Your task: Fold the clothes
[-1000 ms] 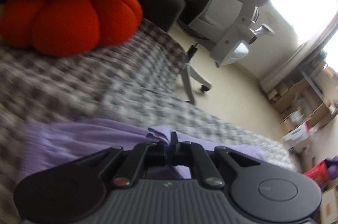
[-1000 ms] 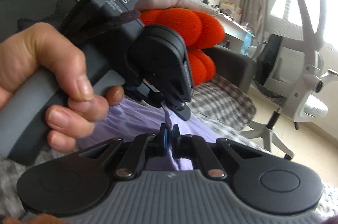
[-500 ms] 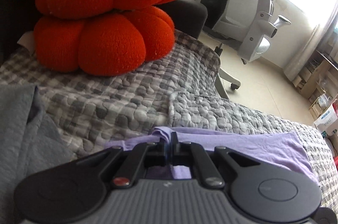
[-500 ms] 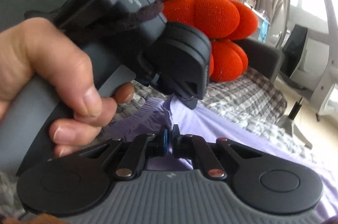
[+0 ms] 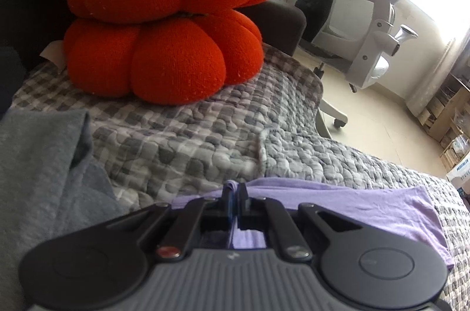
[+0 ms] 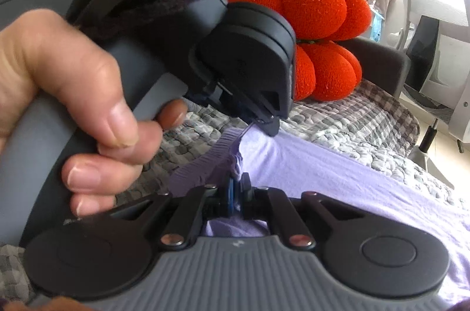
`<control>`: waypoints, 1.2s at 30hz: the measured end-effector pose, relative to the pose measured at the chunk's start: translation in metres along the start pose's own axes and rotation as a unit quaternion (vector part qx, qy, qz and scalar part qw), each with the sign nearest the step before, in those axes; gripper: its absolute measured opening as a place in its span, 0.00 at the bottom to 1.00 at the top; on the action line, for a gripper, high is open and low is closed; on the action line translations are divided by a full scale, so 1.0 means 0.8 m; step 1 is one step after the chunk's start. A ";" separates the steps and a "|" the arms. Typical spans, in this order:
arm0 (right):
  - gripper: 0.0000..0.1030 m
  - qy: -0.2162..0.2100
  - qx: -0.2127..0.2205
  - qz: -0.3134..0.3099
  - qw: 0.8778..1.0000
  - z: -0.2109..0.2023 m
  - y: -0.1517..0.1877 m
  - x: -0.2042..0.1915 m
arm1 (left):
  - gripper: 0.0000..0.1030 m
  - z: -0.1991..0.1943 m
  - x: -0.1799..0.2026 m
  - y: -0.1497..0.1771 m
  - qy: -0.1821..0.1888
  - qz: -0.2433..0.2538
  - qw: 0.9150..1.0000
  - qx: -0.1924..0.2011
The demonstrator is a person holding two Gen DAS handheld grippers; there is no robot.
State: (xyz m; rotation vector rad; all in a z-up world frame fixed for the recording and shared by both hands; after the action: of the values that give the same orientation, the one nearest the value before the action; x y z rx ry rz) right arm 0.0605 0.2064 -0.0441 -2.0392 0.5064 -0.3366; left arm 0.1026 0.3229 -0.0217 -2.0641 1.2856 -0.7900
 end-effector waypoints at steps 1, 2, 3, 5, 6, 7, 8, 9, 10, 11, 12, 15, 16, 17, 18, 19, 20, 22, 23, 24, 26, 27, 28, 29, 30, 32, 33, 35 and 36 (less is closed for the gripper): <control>0.04 -0.001 0.001 -0.002 1.000 0.000 0.000 -0.001 | 0.02 0.000 -0.003 0.000 -0.004 -0.001 1.000 0.000; 0.04 0.000 0.001 -0.005 1.000 0.000 -0.001 -0.002 | 0.02 0.001 -0.004 0.000 -0.008 -0.002 1.000 0.000; 0.04 0.001 0.002 -0.009 1.000 0.000 -0.001 -0.003 | 0.02 0.002 -0.006 0.000 -0.012 -0.002 1.000 -0.002; 0.04 0.000 0.005 -0.013 1.000 0.000 -0.003 -0.005 | 0.02 0.003 -0.008 0.002 -0.013 -0.003 1.000 -0.003; 0.04 0.000 0.006 -0.015 1.000 0.000 -0.003 -0.006 | 0.02 0.004 -0.008 0.002 -0.014 -0.003 1.000 -0.003; 0.04 0.003 0.007 -0.019 1.000 0.001 -0.003 -0.007 | 0.02 0.005 -0.008 0.002 -0.015 -0.002 1.000 -0.004; 0.04 0.004 0.007 -0.022 1.000 0.001 -0.004 -0.008 | 0.02 0.006 -0.008 0.002 -0.016 -0.001 1.000 -0.004; 0.04 0.005 0.008 -0.026 1.000 0.001 -0.004 -0.009 | 0.02 0.006 -0.008 0.002 -0.016 -0.001 1.000 -0.004; 0.04 0.006 0.008 -0.030 1.000 0.001 -0.004 -0.010 | 0.02 0.007 -0.009 0.003 -0.018 -0.002 1.000 -0.005; 0.04 0.008 0.008 -0.034 0.999 0.001 -0.004 -0.011 | 0.02 0.007 -0.010 0.003 -0.019 -0.004 1.000 -0.007; 0.04 0.008 0.005 -0.039 0.999 0.003 -0.002 -0.012 | 0.02 0.008 -0.011 0.003 -0.022 -0.005 1.000 -0.009; 0.08 -0.012 -0.016 -0.044 0.999 0.009 0.005 -0.015 | 0.02 0.009 -0.017 0.004 -0.034 -0.013 0.999 -0.017; 0.12 -0.019 -0.017 -0.039 0.999 0.008 0.006 -0.014 | 0.02 0.008 -0.019 0.005 -0.034 -0.017 0.999 -0.021; 0.13 -0.026 -0.017 -0.033 0.999 0.007 0.007 -0.013 | 0.02 0.006 -0.019 0.004 -0.035 -0.019 0.999 -0.019; 0.14 -0.035 -0.017 -0.023 0.999 0.006 0.006 -0.011 | 0.02 0.004 -0.019 0.003 -0.036 -0.021 0.999 -0.017; 0.14 -0.052 -0.015 -0.007 0.999 0.003 0.004 -0.010 | 0.02 0.002 -0.020 0.002 -0.037 -0.023 0.999 -0.015; 0.15 -0.071 -0.015 0.009 0.997 0.000 0.004 -0.008 | 0.02 -0.001 -0.020 0.001 -0.038 -0.024 0.999 -0.012; 0.15 -0.087 -0.015 0.023 0.996 -0.006 0.002 -0.006 | 0.02 -0.005 -0.021 -0.002 -0.040 -0.030 0.999 -0.006; 0.15 -0.090 -0.014 0.024 0.996 -0.009 0.002 -0.005 | 0.02 -0.007 -0.021 -0.004 -0.042 -0.032 0.999 -0.003; 0.15 -0.091 -0.013 0.022 0.996 -0.013 0.000 -0.003 | 0.02 -0.009 -0.021 -0.005 -0.043 -0.033 0.999 0.000; 0.15 -0.095 -0.013 0.022 0.995 -0.023 -0.003 0.002 | 0.03 -0.012 -0.020 -0.007 -0.042 -0.035 0.998 0.005; 0.16 -0.095 -0.010 0.027 0.995 -0.029 -0.007 0.007 | 0.03 -0.013 -0.020 -0.007 -0.041 -0.037 0.998 0.007; 0.18 -0.089 -0.008 0.032 0.995 -0.033 -0.011 0.015 | 0.03 -0.015 -0.017 -0.008 -0.038 -0.037 0.999 0.008; 0.22 -0.079 -0.005 0.038 0.996 -0.039 -0.014 0.024 | 0.03 -0.017 -0.015 -0.008 -0.034 -0.037 0.999 0.010; 0.22 -0.064 -0.004 0.047 0.997 -0.047 -0.018 0.038 | 0.03 -0.018 -0.010 -0.008 -0.031 -0.035 0.999 0.011; 0.26 -0.034 -0.001 0.067 0.997 -0.063 -0.025 0.068 | 0.03 -0.022 0.001 -0.008 -0.024 -0.031 0.999 0.013; 0.26 -0.018 0.000 0.077 0.997 -0.071 -0.028 0.082 | 0.04 -0.024 0.006 -0.008 -0.020 -0.028 0.999 0.014; 0.28 0.016 0.000 0.110 0.994 -0.093 -0.033 0.121 | 0.05 -0.023 0.023 -0.005 -0.016 -0.018 1.000 0.008; 0.29 0.034 -0.004 0.123 0.992 -0.106 -0.032 0.141 | 0.06 -0.022 0.034 -0.002 -0.013 -0.009 1.000 0.005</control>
State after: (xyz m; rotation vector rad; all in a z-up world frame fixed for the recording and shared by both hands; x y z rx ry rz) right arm 0.1280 0.0995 0.0229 -1.9517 0.7933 -0.2544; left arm 0.1001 0.2961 -0.0040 -2.0741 1.2481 -0.7751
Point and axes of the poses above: each gripper's, at about its wrist camera, not at the fingertips, and z roughly the way its jaws point, x to its right, y to its underside, the point moved 8 cm from there along z, roughly the way its jaws point, and after that the axes turned 4 degrees about z, right-handed, at the moved point
